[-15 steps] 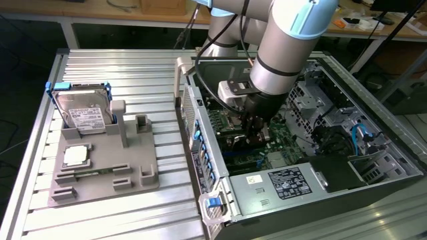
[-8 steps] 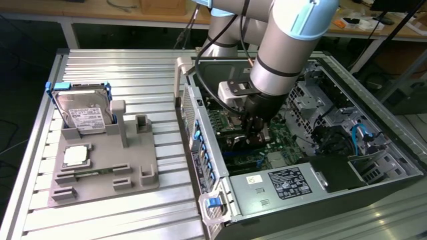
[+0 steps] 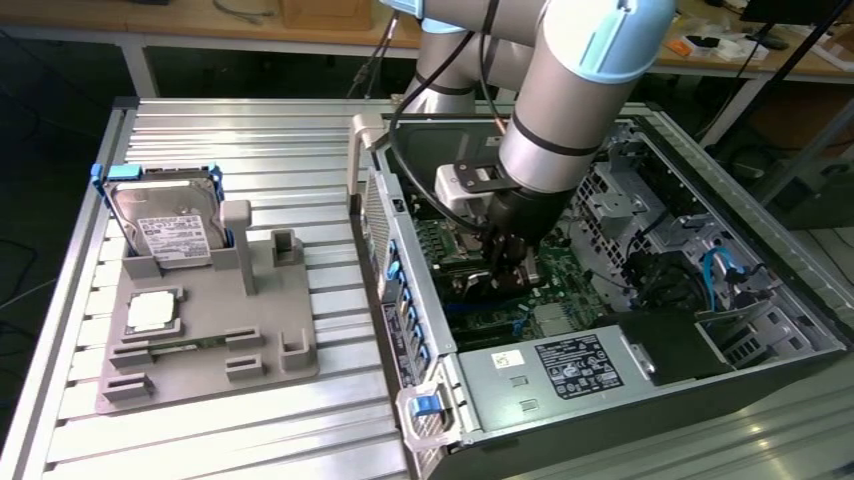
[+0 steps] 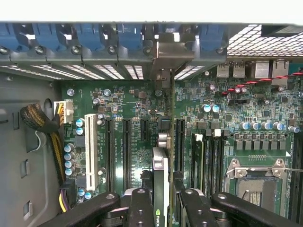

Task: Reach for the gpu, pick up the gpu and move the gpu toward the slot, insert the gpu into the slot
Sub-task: 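Insert the gpu into the slot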

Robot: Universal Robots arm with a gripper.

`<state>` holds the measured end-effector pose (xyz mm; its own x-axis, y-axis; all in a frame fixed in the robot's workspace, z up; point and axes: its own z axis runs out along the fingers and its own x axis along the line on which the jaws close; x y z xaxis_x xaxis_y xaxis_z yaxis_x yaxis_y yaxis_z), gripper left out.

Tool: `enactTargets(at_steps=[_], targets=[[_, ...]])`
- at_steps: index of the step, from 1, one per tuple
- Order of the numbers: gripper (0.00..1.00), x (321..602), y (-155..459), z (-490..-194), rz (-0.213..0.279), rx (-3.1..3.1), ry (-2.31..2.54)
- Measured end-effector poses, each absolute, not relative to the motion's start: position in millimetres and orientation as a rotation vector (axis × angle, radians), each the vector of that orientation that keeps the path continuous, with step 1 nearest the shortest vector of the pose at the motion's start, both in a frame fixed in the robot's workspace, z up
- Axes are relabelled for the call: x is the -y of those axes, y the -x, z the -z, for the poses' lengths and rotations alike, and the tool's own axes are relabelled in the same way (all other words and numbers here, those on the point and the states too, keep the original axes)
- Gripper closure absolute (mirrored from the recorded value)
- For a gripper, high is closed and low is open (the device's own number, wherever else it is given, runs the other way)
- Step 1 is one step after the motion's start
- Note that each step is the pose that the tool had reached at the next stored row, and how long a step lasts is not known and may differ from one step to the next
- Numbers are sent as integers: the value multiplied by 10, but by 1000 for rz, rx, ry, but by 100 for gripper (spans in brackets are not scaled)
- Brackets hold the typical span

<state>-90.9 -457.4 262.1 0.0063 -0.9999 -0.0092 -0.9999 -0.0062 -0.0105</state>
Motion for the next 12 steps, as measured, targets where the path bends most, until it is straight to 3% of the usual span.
enactTargets(at_steps=[12], targets=[[73, 4574, 915, -2584, 1, -2205, 2218]])
